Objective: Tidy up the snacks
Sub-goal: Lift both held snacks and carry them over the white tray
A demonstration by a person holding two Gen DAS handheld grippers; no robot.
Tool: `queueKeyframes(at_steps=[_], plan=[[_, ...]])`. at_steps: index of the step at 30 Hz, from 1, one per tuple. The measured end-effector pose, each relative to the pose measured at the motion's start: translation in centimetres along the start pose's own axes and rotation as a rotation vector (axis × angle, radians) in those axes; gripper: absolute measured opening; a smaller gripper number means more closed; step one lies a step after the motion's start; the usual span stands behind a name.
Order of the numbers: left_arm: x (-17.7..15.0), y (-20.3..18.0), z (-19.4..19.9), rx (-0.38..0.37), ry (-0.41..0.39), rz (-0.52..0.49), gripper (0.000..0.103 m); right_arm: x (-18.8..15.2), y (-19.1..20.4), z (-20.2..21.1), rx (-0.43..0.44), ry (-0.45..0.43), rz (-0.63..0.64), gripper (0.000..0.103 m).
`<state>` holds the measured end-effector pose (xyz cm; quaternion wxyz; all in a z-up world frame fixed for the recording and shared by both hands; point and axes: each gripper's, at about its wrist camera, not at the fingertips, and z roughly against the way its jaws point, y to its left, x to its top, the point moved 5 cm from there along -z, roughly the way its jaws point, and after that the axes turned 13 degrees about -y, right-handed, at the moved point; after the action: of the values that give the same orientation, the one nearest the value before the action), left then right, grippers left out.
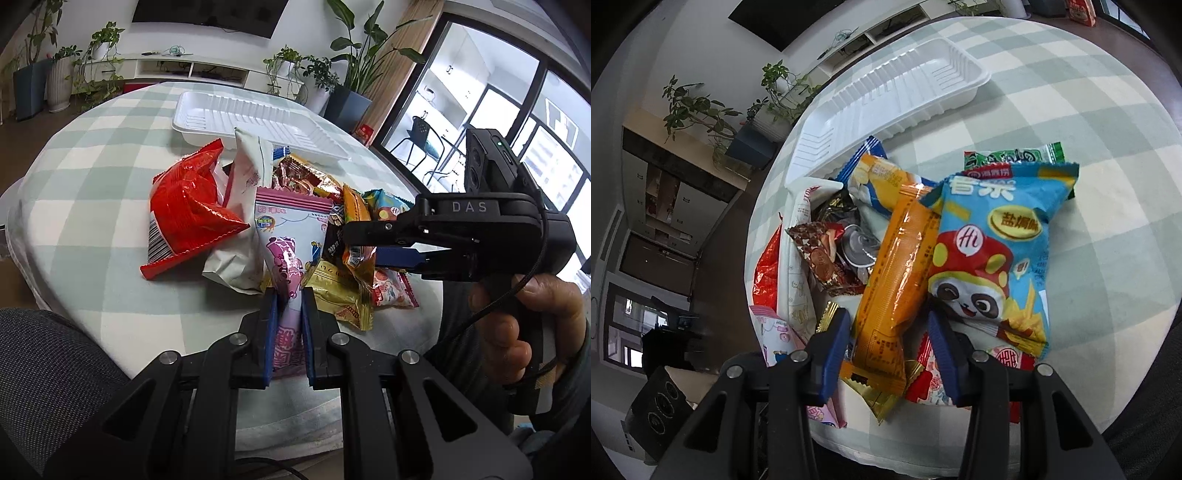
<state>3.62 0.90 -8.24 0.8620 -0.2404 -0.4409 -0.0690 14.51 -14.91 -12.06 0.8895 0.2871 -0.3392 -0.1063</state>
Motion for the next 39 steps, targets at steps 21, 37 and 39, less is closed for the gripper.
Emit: queueKeyframes(at_steps=[21,37,39], plan=[[0.3,0.2,-0.1,-0.040,-0.006,0.024,0.010,0.5,1.3,2.5,0.058,-0.086,0.033,0.017],[1.8,0.1,1.5,-0.075,-0.045,0.039,0.009,1.4,0.9,4.5,0.094,-0.145,0.009,0.017],[2.5,0.3,2.0,-0.086,-0.055,0.061,0.009,1.9,0.8,5.0,0.100,-0.158,0.007,0.017]])
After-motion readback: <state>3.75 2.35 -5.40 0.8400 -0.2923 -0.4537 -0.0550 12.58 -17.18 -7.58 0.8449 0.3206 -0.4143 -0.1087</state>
